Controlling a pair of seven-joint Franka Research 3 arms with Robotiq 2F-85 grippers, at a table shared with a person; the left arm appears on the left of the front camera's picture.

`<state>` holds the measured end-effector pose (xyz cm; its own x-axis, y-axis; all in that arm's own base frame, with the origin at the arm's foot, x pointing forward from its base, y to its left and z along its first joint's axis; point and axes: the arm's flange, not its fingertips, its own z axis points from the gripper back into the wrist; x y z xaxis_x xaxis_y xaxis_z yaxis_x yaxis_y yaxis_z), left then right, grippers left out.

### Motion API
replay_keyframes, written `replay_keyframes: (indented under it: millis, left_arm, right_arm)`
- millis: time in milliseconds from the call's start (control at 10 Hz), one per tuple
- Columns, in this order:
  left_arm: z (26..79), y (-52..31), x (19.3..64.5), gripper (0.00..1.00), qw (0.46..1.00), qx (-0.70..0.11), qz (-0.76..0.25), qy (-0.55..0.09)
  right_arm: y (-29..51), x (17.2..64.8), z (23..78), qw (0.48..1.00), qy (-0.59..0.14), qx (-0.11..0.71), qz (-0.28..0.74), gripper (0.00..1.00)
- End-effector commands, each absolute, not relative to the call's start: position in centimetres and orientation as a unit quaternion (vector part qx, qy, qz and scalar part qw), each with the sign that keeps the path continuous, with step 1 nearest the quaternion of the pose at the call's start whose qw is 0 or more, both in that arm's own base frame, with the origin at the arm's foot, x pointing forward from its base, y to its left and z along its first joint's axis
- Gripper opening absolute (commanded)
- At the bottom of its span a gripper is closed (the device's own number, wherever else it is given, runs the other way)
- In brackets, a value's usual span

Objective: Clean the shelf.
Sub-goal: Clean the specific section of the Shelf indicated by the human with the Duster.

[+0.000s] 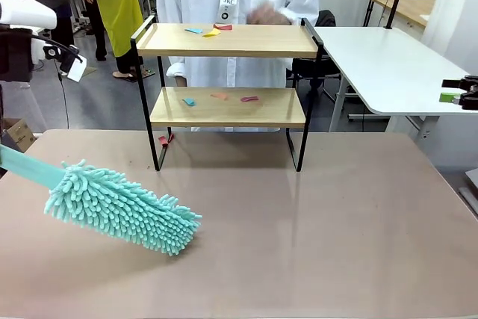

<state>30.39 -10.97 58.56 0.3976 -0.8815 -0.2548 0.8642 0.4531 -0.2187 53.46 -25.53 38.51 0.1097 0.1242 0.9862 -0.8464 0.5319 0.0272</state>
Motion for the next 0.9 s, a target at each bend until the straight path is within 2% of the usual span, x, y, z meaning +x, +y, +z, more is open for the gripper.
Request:
replay_keyframes:
  millis: [0,800]
  left_arm:
    - [58.44,-10.97,30.24,0.13,0.838,-0.030,-0.520,0.161]
    - [58.44,-10.97,30.24,0.13,0.838,-0.030,-0.520,0.161]
  right_arm:
    - [-25.37,53.57,38.72,0.672,-0.561,0.319,0.362,1.00]
    - [-25.37,53.57,38.72,0.672,-0.561,0.319,0.362,1.00]
